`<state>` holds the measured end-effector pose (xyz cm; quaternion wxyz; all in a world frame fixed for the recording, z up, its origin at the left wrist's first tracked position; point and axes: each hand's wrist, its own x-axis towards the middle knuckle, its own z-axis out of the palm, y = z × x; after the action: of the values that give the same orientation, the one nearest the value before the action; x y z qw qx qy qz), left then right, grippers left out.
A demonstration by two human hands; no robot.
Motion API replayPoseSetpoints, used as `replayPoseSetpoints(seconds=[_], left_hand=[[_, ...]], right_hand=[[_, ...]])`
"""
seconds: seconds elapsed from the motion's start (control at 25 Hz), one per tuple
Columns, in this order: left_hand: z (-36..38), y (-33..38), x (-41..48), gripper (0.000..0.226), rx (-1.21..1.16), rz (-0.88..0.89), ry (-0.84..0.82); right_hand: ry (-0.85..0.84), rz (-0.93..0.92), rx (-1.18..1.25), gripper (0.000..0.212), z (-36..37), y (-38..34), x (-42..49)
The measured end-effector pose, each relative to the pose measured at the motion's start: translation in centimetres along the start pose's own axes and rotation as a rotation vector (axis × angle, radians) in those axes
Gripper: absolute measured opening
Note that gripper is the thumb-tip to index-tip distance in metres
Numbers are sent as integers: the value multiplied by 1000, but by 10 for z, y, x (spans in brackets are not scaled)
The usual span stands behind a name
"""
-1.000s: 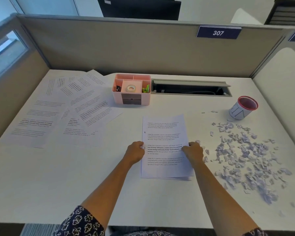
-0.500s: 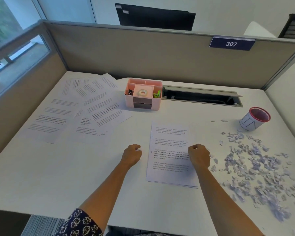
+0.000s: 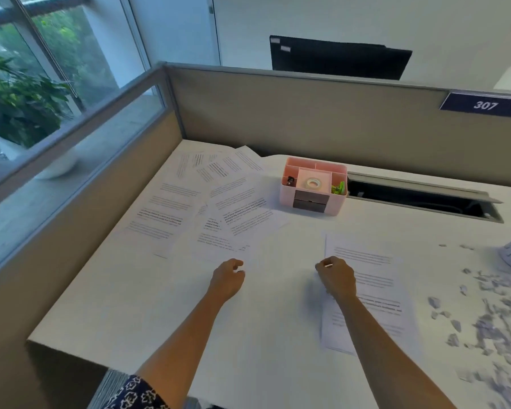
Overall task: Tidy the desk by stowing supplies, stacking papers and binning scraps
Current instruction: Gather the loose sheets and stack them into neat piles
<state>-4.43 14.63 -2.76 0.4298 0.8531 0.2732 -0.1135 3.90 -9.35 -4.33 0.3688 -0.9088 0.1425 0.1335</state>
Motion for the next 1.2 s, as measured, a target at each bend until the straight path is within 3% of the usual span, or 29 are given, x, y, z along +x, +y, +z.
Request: replayPoseSetpoints(seconds=[0.2, 0.44, 0.68, 0.92, 1.04, 1.2], left_hand=[[-79, -43, 37, 37, 40, -20, 26], [-133, -74, 84, 47, 26, -16, -30], [-143, -85, 103, 57, 77, 43, -198], [-138, -86, 107, 35, 141, 116, -250], [-141, -92, 105, 28, 178, 64, -245], [-156, -98, 102, 8, 251, 42, -227]], right_hand=[[-75, -164, -60, 34, 78, -67, -19], [-142, -362, -371, 53, 141, -124, -27], [-151, -268, -610, 61, 179, -139, -40], [69, -302, -732, 48, 203, -157, -69], [154, -285, -687, 37, 201, -160, -72], [51, -224, -632, 45, 184, -148, -59]])
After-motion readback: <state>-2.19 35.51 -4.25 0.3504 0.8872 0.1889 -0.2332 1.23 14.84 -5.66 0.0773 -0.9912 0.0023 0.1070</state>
